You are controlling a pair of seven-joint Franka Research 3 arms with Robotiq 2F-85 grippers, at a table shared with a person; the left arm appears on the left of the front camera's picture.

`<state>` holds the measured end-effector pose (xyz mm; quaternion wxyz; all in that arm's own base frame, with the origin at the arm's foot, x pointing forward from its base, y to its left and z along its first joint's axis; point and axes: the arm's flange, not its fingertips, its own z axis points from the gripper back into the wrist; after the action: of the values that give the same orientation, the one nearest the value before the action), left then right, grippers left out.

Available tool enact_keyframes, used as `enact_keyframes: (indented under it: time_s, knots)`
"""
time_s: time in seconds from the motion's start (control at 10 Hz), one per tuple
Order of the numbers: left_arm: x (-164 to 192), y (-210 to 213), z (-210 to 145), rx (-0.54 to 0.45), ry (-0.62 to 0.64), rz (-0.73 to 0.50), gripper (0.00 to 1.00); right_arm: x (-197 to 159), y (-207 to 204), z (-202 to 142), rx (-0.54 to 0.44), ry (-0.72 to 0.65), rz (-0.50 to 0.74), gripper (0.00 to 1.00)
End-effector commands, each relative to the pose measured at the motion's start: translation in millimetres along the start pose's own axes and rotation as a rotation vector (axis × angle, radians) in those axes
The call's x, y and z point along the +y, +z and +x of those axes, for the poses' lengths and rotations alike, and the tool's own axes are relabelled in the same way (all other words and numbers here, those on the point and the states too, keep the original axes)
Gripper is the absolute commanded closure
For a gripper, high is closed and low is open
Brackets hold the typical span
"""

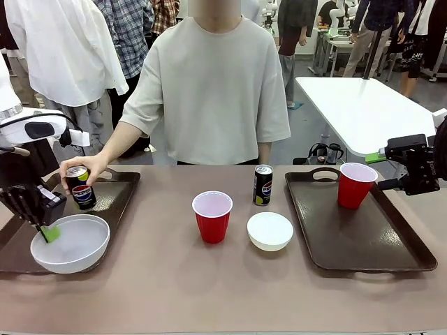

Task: Prepare tableware on both trays.
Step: Pick up a Picnic Bowl from the table and place it on a Handle tray.

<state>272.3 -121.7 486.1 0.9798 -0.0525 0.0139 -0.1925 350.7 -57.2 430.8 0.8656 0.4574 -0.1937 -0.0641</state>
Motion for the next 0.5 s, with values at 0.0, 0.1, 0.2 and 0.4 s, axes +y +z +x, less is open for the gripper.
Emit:
enact_keyframes:
  time_s: [0.0,0.1,0.2,0.4]
  knots:
    - [4,-12,-5,0.000,0.013,0.019,0.96,-2,-3,3,-0.013,0.007,0.028,0.00]
    - [4,-12,-5,0.002,0.013,0.022,0.96,-2,-3,3,-0.013,0.007,0.028,0.00]
    - [5,-13,-4,0.006,0.015,0.027,0.96,-2,-3,3,-0.013,0.007,0.028,0.00]
    - [21,-24,20,-0.061,0.082,0.096,0.96,-2,-3,3,-0.013,0.007,0.028,0.00]
